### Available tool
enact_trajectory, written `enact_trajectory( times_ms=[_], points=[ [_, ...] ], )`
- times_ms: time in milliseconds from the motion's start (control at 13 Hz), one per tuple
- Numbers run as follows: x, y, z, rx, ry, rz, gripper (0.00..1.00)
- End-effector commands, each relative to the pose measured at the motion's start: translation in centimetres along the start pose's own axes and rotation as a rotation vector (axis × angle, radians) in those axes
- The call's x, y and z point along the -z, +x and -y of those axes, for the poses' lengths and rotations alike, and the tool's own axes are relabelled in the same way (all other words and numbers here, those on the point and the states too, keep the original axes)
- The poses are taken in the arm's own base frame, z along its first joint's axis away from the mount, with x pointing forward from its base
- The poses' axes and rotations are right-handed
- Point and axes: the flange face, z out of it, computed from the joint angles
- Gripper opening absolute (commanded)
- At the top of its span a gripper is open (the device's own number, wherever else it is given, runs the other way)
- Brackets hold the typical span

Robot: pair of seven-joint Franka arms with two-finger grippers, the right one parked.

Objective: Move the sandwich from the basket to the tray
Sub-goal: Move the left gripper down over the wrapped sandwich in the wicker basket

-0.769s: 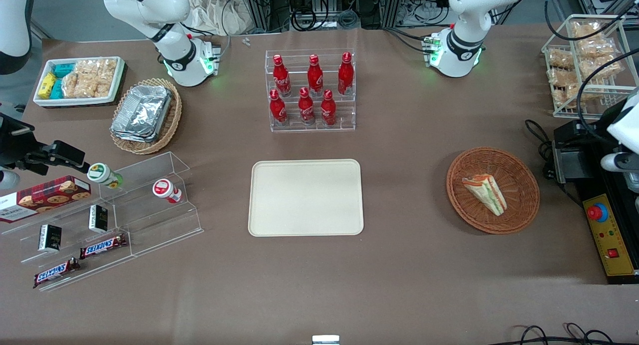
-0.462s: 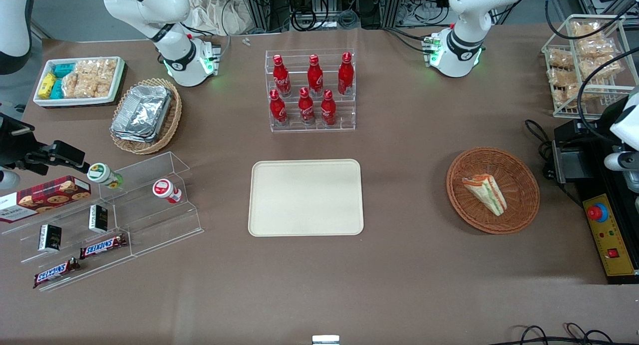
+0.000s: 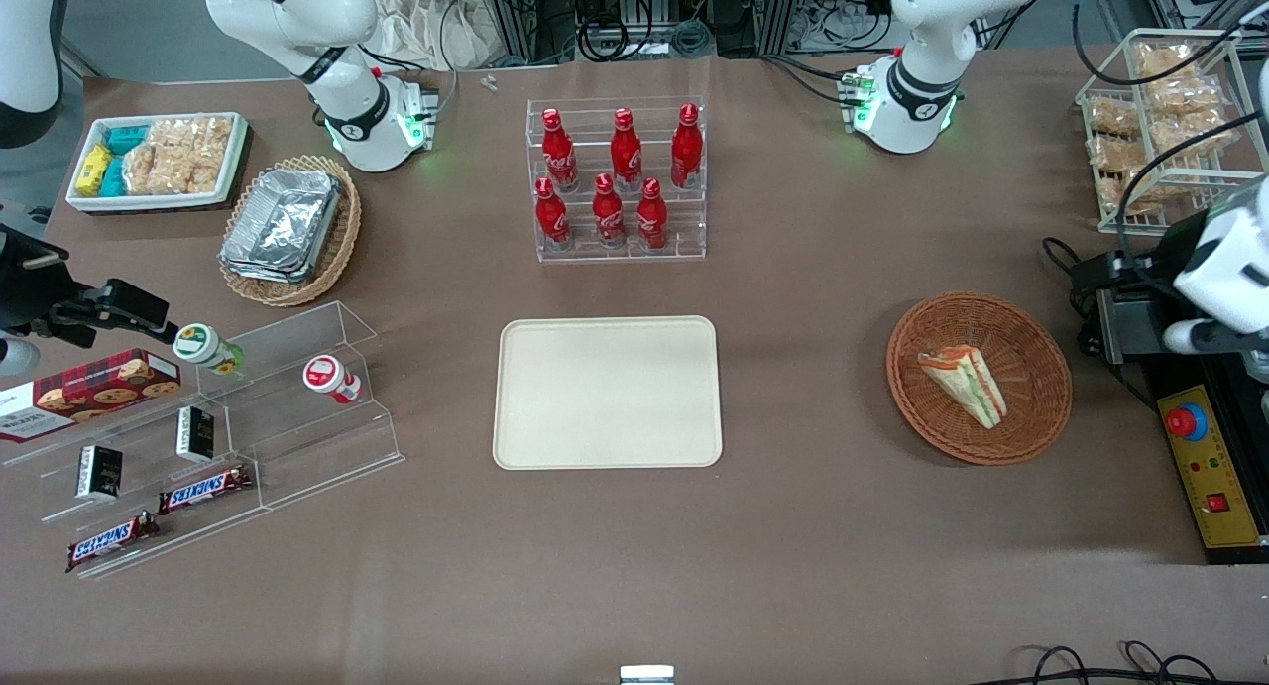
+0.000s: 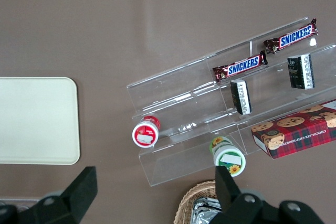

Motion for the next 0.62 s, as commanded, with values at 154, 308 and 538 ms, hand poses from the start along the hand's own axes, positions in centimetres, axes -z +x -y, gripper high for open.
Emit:
enact_trajectory(
  times_ms=[154,308,538],
  points=[
    [-12.0,1.5,-0.6,0.121,-0.024,-0.046,1.0],
    [-16.3,1.8,-0.8,0.177,-0.038,-0.076,1.0],
    [-21.8,2.9,-1.2,0.273,-0.062,-0.076,0.99]
  ],
)
